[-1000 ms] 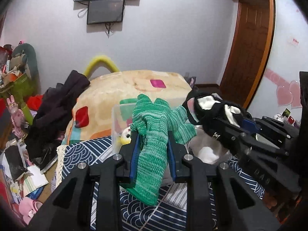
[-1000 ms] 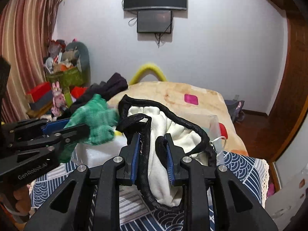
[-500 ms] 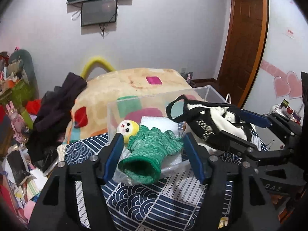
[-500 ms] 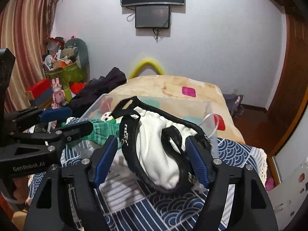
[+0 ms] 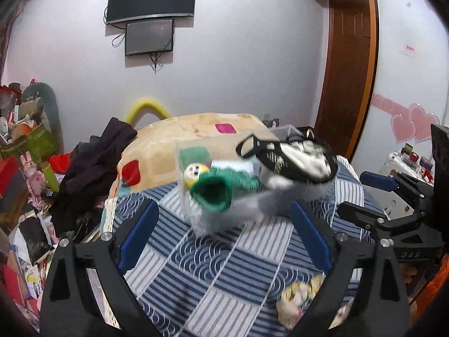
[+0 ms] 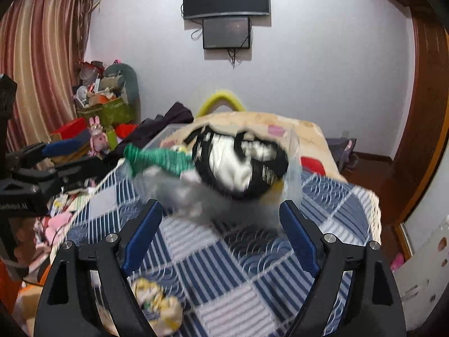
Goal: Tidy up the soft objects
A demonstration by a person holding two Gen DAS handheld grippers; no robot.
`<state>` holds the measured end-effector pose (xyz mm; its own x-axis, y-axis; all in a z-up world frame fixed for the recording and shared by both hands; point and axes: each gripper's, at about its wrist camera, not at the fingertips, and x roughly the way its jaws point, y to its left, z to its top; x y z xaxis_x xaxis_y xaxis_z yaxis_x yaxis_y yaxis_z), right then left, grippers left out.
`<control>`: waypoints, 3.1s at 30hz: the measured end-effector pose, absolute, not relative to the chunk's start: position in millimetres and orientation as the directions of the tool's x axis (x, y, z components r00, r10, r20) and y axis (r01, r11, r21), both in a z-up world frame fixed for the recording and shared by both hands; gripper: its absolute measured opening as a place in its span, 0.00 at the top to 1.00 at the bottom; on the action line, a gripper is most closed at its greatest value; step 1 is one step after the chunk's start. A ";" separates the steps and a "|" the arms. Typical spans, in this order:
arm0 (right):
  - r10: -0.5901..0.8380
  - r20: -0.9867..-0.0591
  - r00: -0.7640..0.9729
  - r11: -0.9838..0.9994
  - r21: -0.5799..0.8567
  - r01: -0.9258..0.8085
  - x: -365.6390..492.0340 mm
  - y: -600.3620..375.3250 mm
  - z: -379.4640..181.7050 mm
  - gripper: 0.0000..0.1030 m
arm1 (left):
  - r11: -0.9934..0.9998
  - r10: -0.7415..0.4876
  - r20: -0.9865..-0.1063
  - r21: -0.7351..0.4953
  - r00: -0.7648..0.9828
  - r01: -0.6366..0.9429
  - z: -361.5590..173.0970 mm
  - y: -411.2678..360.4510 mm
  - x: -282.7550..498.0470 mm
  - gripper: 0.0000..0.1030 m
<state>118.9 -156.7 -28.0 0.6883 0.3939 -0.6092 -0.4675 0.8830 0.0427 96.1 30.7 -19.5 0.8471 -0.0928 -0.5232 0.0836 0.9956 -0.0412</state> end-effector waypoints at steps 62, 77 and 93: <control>0.463 -0.482 0.744 0.868 0.075 -0.491 142.7 -143.6 10.1 0.40 | 0.991 -0.124 -0.375 -0.100 0.919 0.093 -22.1 21.8 47.0 0.07; 0.405 -0.290 0.867 0.907 0.005 -0.421 54.5 -181.2 31.6 0.06 | 0.991 -0.115 -0.258 -0.098 0.959 0.092 3.9 15.1 22.1 0.07; 0.413 -0.265 0.871 0.907 0.033 -0.420 45.4 -175.2 29.4 0.04 | 0.993 -0.091 -0.211 -0.089 0.973 0.074 10.9 15.5 11.2 0.05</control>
